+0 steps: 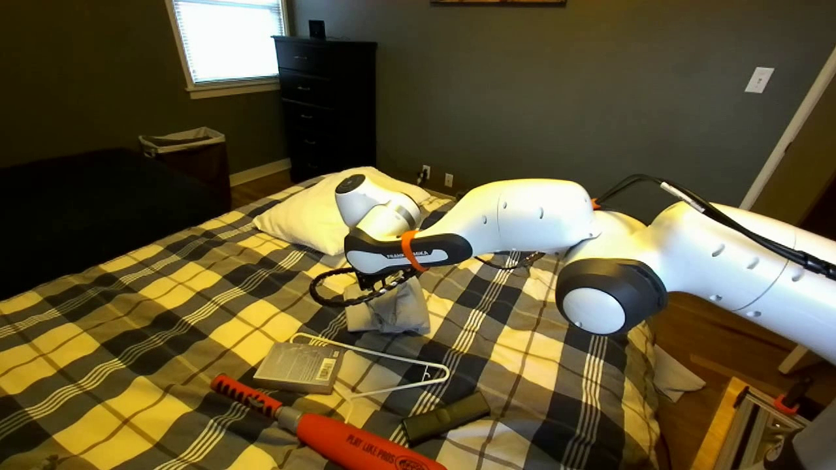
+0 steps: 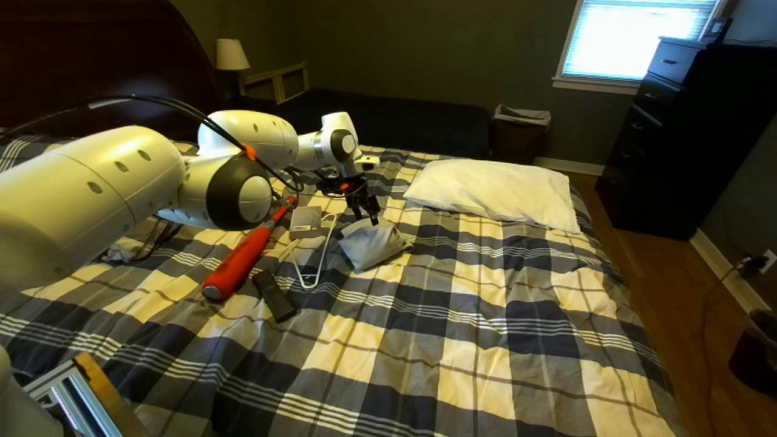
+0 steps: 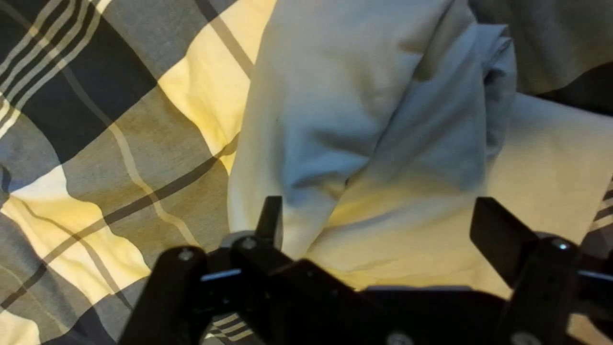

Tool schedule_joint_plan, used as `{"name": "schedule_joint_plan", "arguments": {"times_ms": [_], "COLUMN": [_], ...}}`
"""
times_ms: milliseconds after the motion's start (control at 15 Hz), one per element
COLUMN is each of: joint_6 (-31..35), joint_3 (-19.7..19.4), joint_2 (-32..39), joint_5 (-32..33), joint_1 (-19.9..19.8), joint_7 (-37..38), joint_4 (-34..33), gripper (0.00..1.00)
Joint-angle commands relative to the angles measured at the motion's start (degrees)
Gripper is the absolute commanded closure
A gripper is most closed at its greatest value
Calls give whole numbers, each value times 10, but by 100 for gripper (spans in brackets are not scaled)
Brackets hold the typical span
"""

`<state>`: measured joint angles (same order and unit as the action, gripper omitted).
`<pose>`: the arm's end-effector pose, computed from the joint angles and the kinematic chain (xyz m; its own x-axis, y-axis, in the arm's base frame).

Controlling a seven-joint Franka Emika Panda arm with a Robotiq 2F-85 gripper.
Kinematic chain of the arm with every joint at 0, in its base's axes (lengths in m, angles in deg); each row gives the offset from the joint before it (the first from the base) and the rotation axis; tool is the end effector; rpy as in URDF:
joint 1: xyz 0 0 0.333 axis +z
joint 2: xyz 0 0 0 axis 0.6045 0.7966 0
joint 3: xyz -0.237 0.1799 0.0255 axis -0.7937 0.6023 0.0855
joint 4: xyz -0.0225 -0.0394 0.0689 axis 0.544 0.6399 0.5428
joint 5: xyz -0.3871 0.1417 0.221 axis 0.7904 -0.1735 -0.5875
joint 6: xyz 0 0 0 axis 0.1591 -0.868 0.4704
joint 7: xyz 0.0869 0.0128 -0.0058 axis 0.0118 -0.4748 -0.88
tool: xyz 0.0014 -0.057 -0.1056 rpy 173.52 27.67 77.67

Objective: Raise one grey cloth, then put it on the bed

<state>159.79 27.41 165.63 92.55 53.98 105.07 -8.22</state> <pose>0.8295 0.1881 0.0953 0.9652 -0.2287 0.1272 -0.2580 -0.9129 0.3163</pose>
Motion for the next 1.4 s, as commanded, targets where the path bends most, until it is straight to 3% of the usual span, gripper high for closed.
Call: {"name": "schedule_joint_plan", "arguments": {"times_ms": [0,600,1333], "joint_6": [28,14,-73], "joint_3": [7,3,-4], "joint_2": [21,49,18], "joint_5": [-19,-25,-24], "joint_1": [1,5,2], "joint_7": [69,173,235], "joint_4": [-15,-15,-1], "gripper": [0,0,0]}}
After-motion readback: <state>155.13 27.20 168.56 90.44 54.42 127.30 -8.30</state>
